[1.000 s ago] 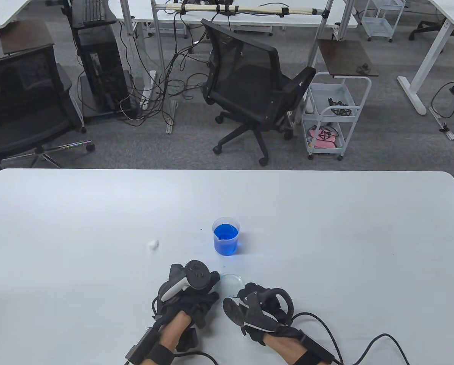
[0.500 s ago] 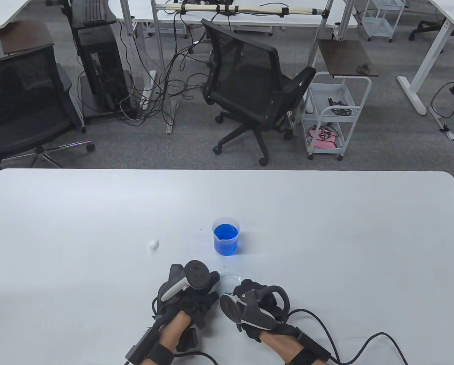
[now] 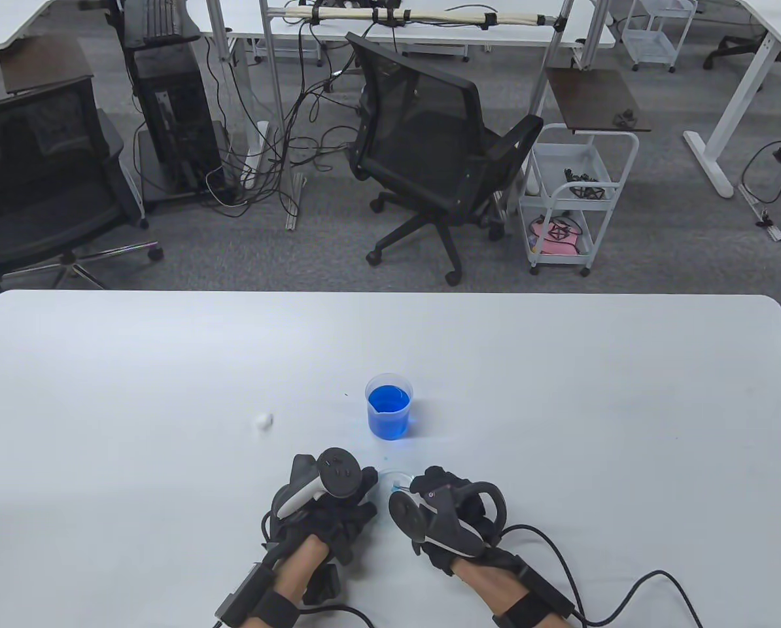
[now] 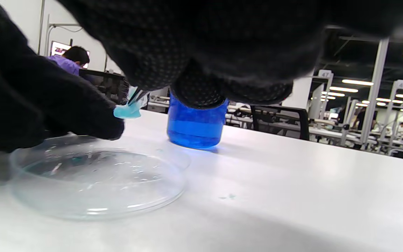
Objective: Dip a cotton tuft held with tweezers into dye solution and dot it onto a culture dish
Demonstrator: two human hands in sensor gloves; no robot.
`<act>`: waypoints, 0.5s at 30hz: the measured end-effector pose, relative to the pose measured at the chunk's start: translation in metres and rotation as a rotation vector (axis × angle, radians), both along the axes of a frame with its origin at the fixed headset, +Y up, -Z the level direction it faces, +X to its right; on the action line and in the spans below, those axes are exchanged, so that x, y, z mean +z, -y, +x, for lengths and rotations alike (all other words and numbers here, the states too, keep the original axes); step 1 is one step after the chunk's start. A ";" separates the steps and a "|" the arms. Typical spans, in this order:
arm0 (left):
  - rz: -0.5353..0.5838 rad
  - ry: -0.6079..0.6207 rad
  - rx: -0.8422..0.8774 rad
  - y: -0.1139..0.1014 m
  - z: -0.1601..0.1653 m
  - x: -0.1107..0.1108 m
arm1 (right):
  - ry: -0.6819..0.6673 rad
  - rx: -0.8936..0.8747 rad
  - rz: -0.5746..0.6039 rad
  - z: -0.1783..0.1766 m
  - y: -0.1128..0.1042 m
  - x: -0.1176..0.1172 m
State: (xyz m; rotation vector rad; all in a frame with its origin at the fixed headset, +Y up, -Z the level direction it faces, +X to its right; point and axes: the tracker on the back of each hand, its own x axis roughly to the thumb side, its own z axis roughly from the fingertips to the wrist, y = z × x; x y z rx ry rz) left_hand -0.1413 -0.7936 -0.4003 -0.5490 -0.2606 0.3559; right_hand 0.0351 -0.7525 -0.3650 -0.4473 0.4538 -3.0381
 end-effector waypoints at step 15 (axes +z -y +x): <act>-0.001 0.000 0.001 0.000 0.000 0.001 | -0.004 0.060 -0.035 -0.007 0.015 -0.005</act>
